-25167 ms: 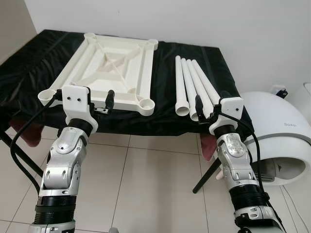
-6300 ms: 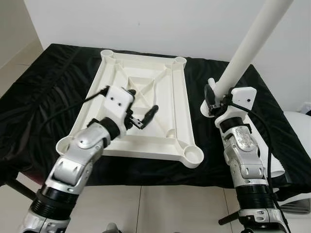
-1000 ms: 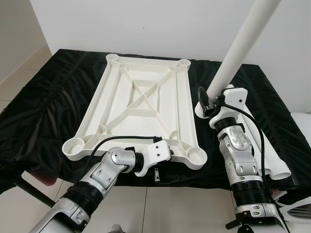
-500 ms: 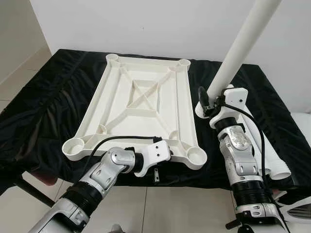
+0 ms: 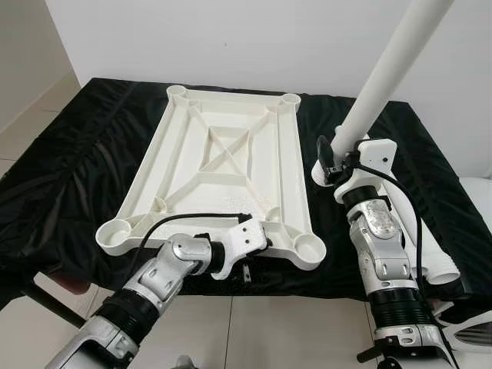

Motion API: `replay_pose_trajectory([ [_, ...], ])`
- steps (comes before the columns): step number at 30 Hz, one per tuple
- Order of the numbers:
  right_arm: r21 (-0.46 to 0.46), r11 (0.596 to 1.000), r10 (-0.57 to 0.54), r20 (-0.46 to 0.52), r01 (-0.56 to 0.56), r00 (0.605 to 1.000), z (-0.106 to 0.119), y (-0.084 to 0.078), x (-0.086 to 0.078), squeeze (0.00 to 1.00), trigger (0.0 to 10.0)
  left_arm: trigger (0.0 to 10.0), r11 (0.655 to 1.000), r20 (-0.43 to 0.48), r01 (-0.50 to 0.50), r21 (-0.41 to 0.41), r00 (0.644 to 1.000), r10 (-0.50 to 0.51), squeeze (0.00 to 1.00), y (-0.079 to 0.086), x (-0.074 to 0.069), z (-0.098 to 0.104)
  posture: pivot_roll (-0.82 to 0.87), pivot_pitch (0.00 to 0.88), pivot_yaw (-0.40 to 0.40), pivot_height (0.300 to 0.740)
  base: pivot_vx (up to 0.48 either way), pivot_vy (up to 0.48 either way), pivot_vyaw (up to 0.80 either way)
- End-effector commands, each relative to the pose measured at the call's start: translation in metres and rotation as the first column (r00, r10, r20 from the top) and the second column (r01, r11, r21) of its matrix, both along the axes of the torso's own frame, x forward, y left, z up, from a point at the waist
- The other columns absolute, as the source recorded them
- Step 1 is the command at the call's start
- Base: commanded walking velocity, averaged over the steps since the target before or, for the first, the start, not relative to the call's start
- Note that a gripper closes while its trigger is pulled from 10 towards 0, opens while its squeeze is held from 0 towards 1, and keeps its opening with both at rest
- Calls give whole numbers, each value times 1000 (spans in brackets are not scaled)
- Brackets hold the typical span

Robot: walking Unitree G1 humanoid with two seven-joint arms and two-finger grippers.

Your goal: Building children table

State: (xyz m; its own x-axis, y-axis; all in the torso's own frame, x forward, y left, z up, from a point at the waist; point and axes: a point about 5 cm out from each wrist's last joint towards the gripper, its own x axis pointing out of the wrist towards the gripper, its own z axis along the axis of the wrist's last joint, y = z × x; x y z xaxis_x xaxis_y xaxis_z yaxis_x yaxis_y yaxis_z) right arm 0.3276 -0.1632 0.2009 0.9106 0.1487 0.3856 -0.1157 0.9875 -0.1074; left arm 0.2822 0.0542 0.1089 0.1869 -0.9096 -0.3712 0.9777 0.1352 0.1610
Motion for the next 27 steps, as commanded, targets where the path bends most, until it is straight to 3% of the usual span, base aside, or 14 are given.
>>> replay_pose_trajectory([
  [1,-4,1000,-8,8,8,1000,2,-2,-2,0,10000,0,991,-114,127,50,986,-120,0,7,-11,-12,-9,31,13,740,0,0,0],
  [7,-6,1000,-8,10,8,1000,3,-2,-1,0,10000,0,988,-107,127,87,987,-118,0,11,-8,-14,-8,32,14,740,0,0,0],
  [8,-6,1000,-10,12,10,1000,3,-2,-1,0,10000,8510,988,-103,123,90,988,-113,0,11,-7,-13,-7,31,16,740,0,0,0],
  [11,-5,1000,-10,12,11,1000,3,-2,-1,0,10000,8510,988,-102,121,93,988,-112,0,12,-7,-13,-6,33,15,740,0,0,0],
  [12,-4,1000,-12,13,12,1000,4,-2,-1,0,10000,10000,988,-98,119,102,989,-109,0,12,-7,-13,-6,32,15,740,0,0,0],
  [20,1,1000,-19,18,19,1000,5,-3,0,0,10000,10000,986,-68,48,160,997,-37,0,18,0,-19,-6,30,18,740,0,0,0],
  [22,4,1000,-21,24,21,999,8,-3,2,0,10000,10000,979,-73,-45,197,996,60,0,21,10,-23,-6,33,22,740,0,0,0],
  [23,4,1000,-21,24,21,999,8,-3,2,0,10000,10000,979,-73,-45,197,996,60,0,21,10,-23,-6,33,22,740,0,0,0],
  [24,3,1000,-20,30,20,999,11,-3,4,0,10000,10000,964,-86,-120,236,986,144,0,24,17,-27,-9,63,19,740,0,0,0],
  [27,4,1000,-12,44,12,999,16,-2,5,0,10000,10000,951,-87,-187,245,973,214,0,27,25,-25,-7,62,22,740,0,0,0],
])
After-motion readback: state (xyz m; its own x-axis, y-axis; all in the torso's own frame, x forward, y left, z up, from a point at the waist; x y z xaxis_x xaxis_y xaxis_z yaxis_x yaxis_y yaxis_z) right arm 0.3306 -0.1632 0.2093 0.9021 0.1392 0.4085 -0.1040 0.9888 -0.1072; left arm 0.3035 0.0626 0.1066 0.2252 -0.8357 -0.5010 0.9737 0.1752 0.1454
